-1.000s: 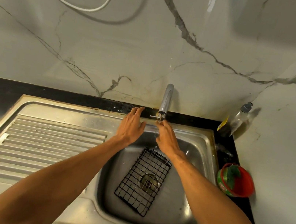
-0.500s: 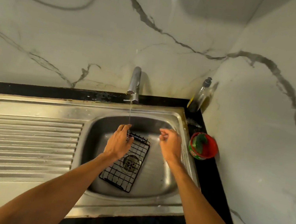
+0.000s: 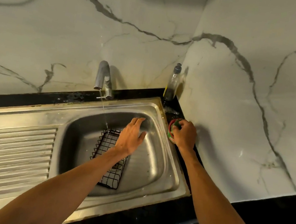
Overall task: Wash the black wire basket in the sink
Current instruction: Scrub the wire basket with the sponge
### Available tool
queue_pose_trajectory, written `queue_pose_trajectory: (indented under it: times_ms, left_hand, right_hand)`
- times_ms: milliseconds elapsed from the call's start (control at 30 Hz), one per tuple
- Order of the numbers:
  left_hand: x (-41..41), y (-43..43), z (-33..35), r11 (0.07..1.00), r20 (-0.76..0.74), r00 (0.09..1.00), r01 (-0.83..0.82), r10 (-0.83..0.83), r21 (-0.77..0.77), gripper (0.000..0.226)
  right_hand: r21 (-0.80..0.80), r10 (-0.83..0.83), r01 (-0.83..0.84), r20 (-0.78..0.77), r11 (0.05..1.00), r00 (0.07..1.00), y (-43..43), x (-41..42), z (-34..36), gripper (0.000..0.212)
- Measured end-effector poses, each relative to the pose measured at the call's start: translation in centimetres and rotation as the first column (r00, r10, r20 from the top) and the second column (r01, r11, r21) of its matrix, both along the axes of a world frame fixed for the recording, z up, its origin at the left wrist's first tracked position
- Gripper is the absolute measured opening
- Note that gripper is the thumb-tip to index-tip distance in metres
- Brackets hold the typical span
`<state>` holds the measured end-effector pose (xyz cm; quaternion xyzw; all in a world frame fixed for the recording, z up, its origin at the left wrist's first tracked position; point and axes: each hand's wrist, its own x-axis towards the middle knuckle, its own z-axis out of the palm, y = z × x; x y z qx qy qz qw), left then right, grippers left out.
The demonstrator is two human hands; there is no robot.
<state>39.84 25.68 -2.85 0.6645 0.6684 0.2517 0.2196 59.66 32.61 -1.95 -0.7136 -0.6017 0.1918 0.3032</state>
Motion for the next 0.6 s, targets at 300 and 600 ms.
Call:
queue_pose_trajectory:
  times_ms: [300, 600]
  left_hand:
    - [2.6, 2.6, 0.1, 0.997, 0.001, 0.998, 0.07, -0.07, 0.037, 0.058]
    - [1.8, 2.9, -0.7, 0.998, 0.002, 0.998, 0.06, -0.06, 0.021, 0.057]
  right_hand:
    - [-0.116, 0.07, -0.063, 0.061, 0.991, 0.996, 1.5, 0.8, -1.9, 0.028]
    - [-0.14, 0.049, -0.029, 0.147, 0.99, 0.988, 2.9, -0.1, -4.4, 0.024]
